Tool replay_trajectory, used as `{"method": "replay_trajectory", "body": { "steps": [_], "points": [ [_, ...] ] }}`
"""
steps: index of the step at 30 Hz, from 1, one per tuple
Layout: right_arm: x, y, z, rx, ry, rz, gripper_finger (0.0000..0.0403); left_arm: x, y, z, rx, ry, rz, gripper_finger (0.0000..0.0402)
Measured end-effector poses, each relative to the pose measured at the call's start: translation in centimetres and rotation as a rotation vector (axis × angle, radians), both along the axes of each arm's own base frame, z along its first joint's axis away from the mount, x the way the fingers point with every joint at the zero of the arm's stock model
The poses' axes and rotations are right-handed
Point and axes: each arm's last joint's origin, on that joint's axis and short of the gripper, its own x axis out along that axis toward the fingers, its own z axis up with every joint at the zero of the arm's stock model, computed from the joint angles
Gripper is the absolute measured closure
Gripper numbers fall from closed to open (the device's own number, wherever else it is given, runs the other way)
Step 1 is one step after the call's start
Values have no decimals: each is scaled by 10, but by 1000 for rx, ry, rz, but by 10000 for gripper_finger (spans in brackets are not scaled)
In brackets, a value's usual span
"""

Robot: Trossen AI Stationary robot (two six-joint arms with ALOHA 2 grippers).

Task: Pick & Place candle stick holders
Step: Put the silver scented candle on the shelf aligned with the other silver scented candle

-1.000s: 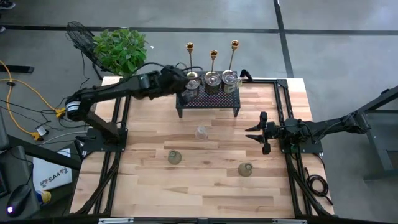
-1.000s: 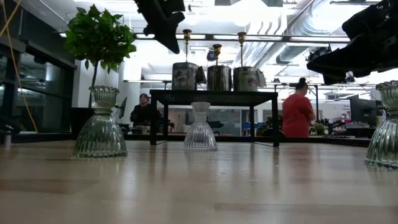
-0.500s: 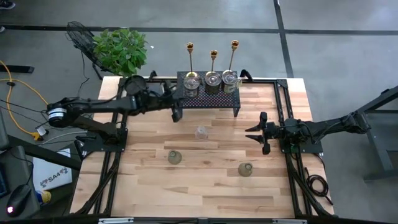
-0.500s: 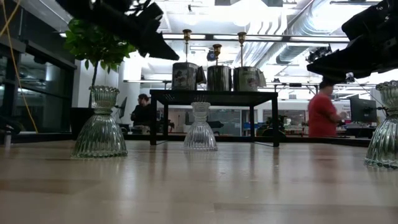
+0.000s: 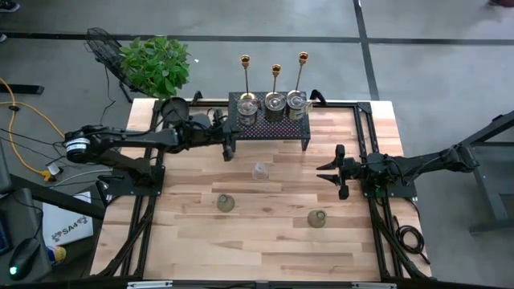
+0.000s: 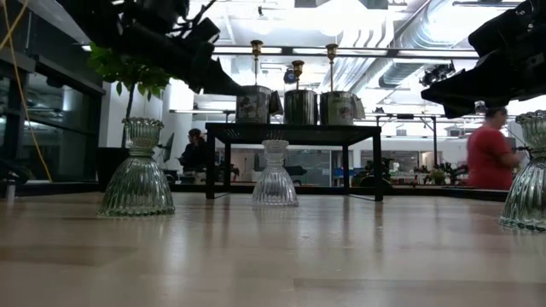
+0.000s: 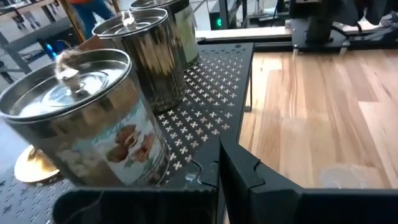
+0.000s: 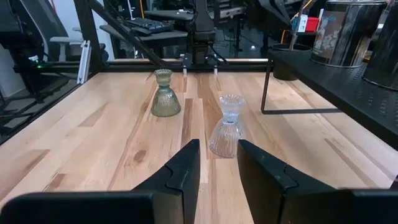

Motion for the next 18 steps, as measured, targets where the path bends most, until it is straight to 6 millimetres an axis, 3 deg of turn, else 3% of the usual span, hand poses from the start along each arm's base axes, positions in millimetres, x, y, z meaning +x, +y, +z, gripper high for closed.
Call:
{"method": "replay_trajectory", "body": {
  "steps": [9,18],
  "points": [
    [0,0,0,0,0,0,304,9,23,-17,-51,-20,33,401],
    [0,0,0,0,0,0,304,11,30,-23,-47,-13,74,401]
  ]
}}
